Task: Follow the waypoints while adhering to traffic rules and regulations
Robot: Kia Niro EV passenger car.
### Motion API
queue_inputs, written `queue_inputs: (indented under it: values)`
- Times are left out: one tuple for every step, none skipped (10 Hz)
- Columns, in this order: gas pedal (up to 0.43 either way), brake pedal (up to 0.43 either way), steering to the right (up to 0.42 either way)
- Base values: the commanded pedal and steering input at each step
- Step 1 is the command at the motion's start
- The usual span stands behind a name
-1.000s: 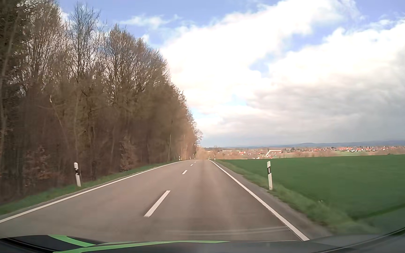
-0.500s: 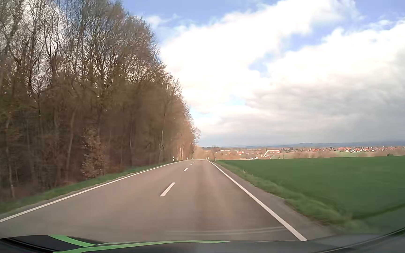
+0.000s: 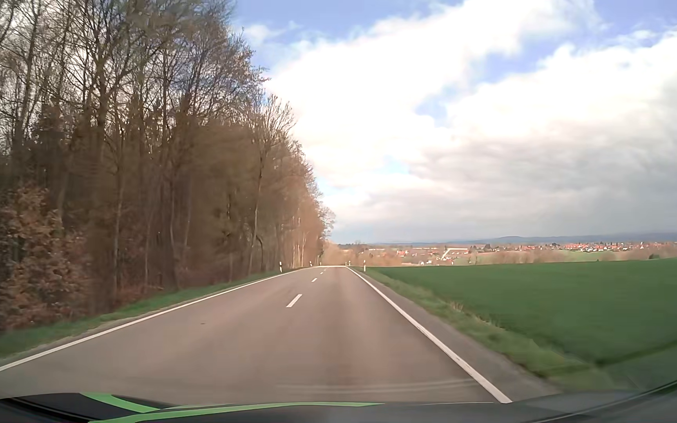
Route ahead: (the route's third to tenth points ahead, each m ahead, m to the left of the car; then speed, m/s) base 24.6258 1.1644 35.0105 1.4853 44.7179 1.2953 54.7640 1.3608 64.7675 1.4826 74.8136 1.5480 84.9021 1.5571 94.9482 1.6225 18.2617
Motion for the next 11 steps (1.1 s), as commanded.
queue_inputs:
  values:
    - [0.130,0.000,-0.004]
    - [0.130,0.000,-0.004]
    - [0.087,0.000,-0.004]
    - [0.028,0.000,-0.004]
    - [0.000,0.000,-0.004]
    - [0.000,0.000,-0.004]
    - [0.000,0.000,-0.004]
    - [0.000,0.000,-0.003]
    - [0.000,0.000,0.000]
    - [0.000,0.000,0.002]
    - [0.000,0.000,0.003]
